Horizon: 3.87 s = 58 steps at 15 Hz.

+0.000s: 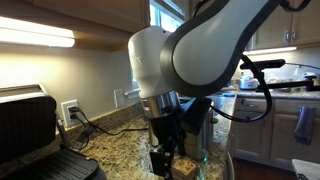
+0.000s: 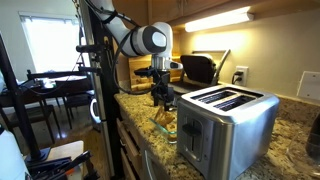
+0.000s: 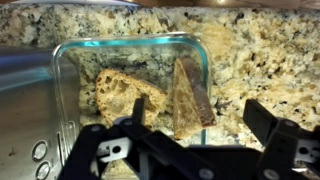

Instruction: Put the slice of bread in the toaster then push down the lever

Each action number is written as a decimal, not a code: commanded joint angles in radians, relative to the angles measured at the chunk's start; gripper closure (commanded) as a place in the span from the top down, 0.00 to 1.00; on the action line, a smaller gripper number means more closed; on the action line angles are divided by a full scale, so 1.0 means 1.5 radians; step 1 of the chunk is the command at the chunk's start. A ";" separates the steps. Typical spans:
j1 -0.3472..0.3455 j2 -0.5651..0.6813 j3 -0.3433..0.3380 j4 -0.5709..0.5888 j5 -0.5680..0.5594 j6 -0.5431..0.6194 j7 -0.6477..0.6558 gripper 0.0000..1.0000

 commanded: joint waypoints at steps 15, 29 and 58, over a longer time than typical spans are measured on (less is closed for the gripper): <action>0.004 0.025 -0.017 0.034 -0.019 0.004 0.021 0.34; 0.005 0.018 -0.020 0.028 -0.015 0.008 0.020 0.06; -0.008 -0.197 -0.011 -0.052 0.052 0.024 -0.036 0.05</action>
